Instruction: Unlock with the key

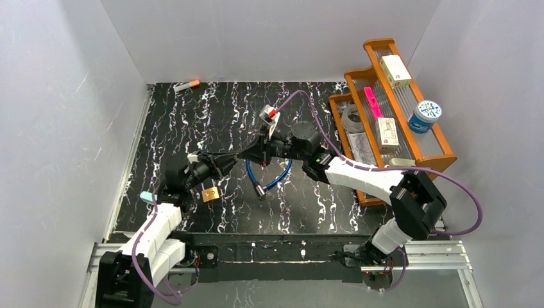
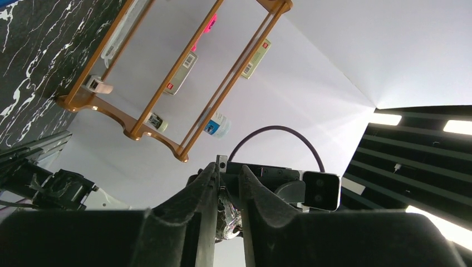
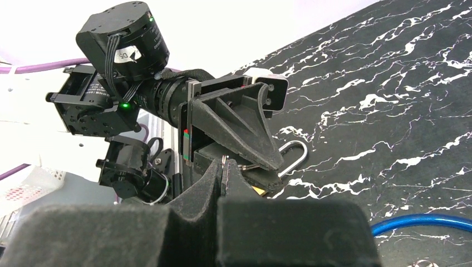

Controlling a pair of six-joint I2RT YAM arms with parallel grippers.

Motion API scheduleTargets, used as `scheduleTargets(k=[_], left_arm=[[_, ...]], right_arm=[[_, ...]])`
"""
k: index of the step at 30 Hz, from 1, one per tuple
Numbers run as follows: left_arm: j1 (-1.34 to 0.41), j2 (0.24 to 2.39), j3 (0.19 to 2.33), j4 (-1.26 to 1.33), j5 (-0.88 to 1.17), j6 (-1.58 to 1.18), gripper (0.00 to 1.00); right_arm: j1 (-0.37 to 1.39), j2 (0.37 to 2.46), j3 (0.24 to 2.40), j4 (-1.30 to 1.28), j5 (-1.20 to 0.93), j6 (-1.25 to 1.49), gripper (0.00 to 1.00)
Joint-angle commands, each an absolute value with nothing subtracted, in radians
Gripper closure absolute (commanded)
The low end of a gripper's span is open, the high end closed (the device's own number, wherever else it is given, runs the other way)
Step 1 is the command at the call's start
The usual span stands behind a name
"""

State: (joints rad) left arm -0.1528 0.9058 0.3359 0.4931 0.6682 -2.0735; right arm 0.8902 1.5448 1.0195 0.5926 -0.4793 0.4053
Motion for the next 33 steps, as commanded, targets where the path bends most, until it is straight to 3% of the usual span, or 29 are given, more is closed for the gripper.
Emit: scheduleTargets(k=[1,6,11,15,18,25,33], left_arm=[[-0.155,0.9,0.348,0.463,0.676,-2.085,0.84],[-0.155,0.91,0.372,0.432,0.669,-2.022,0.99],[-0.154,0.92,0.424,0.338,0.65,-1.908,1.0],[-0.153,0.928,0.473,0.285,0.613,-1.798,1.0],[-0.153,0.933,0.532,0.249,0.574,-1.679,1.0],[-0.153,0.953,0.788,-0.041,0.509,-1.311,1.0],[-0.153,1.0,0.881,-0.121,0.589,-1.266,1.0]], right_arm=[[0.888,1.524,1.034,0.602,-0.492,0.385,0.99],[0.887,1.512,1.035,0.558,-0.474,0.385,0.99],[0.887,1.476,1.023,0.5,-0.436,0.409,0.75],[0.888,1.433,1.012,0.474,-0.395,0.46,0.45],[0.888,1.391,0.997,0.475,-0.344,0.512,0.3],[0.887,1.383,0.96,0.474,-0.356,0.475,0.25],[0.896,1.521,1.112,0.436,-0.464,0.246,0.15]])
